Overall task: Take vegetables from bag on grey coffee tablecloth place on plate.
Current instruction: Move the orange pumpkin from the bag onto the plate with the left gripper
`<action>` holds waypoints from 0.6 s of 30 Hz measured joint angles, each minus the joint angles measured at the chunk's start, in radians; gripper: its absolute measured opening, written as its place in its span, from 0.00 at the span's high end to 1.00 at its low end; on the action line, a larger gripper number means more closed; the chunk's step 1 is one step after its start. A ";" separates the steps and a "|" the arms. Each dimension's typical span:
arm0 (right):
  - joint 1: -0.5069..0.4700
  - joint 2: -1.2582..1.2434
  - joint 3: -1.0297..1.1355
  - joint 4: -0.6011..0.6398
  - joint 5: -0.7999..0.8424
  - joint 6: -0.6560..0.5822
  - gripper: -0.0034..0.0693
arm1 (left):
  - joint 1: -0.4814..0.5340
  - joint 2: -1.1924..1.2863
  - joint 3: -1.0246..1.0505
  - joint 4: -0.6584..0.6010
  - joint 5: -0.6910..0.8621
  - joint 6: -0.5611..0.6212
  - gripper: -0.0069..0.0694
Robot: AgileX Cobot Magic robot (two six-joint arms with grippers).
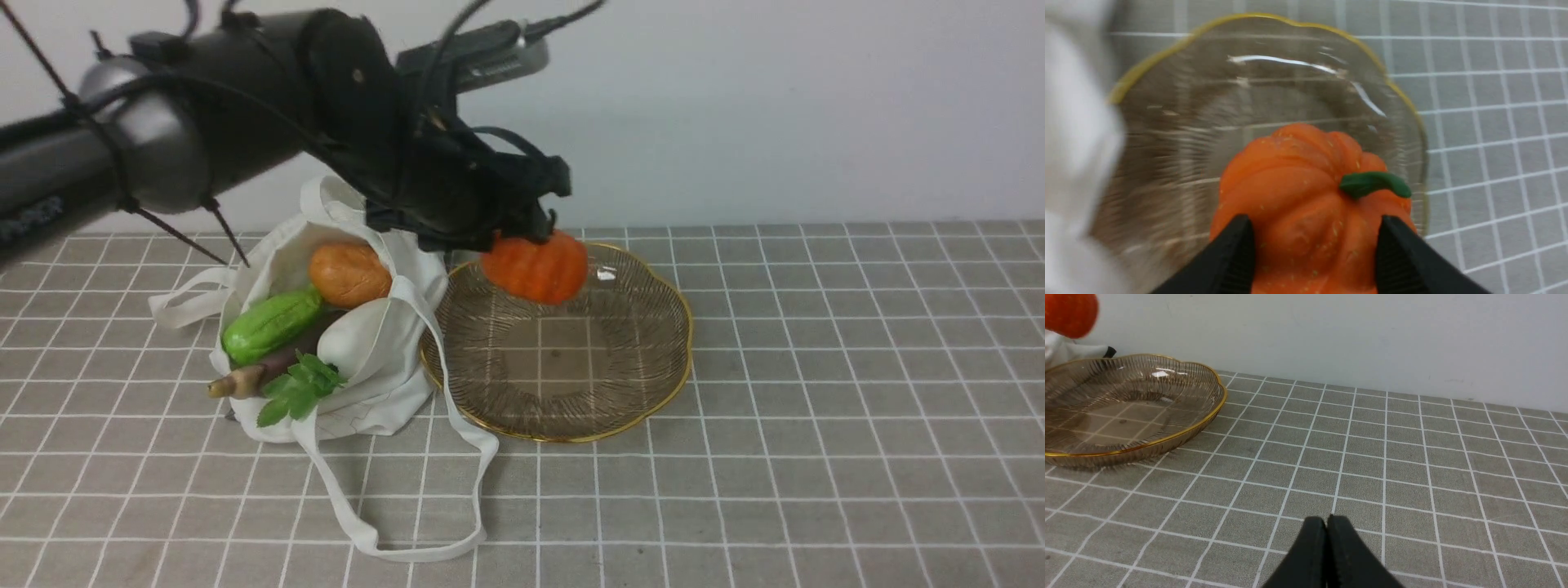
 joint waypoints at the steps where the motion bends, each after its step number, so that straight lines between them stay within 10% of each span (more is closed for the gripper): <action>1: 0.000 0.000 0.000 0.000 0.000 0.000 0.97 | -0.022 0.030 0.000 -0.010 -0.038 0.004 0.46; 18: 0.000 0.000 0.000 0.000 0.000 0.000 0.97 | -0.075 0.230 0.000 -0.023 -0.276 0.012 0.43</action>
